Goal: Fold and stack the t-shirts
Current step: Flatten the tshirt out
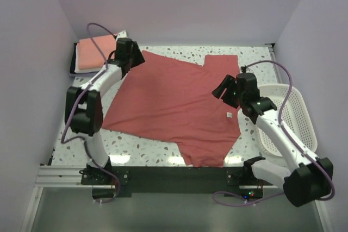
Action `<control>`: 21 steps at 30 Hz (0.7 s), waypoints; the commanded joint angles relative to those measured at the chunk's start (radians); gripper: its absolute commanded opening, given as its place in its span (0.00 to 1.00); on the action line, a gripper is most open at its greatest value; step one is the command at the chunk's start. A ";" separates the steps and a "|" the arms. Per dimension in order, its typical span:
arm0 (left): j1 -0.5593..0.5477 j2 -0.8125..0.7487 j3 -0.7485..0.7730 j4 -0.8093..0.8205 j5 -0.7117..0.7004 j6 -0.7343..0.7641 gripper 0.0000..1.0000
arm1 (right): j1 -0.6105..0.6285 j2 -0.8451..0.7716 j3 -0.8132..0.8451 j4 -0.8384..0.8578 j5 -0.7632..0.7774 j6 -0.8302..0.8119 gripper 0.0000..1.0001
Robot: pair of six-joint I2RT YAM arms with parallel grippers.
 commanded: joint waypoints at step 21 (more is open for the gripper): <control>0.042 0.716 0.674 -0.014 0.034 0.170 0.54 | -0.184 0.710 0.279 0.283 0.031 -0.049 0.66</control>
